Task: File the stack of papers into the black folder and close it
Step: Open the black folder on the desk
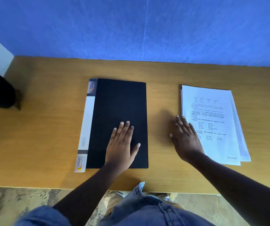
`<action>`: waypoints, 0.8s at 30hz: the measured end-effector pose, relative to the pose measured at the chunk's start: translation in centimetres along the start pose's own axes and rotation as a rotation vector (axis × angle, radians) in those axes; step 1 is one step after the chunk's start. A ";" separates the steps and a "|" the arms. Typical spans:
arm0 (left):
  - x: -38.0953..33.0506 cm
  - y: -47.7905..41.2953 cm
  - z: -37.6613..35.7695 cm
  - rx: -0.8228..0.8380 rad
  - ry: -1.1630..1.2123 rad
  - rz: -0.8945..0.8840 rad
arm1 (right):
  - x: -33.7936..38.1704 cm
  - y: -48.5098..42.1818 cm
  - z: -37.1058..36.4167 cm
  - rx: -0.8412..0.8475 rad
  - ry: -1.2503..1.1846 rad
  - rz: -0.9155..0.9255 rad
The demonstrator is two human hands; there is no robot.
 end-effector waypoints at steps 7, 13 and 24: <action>6.2 7.1 3.2 -0.015 -0.010 0.236 | 2.9 4.5 0.1 -0.025 -0.225 -0.009; 9.3 9.4 3.4 0.082 0.018 0.346 | 4.5 5.7 0.5 -0.039 -0.379 -0.024; 7.4 7.9 2.2 0.002 0.128 0.230 | 5.2 5.1 0.4 -0.105 -0.453 0.003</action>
Point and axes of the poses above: each hand's wrist, its own y-axis away from the middle knuckle, its own z-axis out of the back of the hand, x = y × z, the point moved 1 cm from there along -y, towards the middle knuckle, and after that the axes turned 5 degrees about z, right-handed, at the moved point
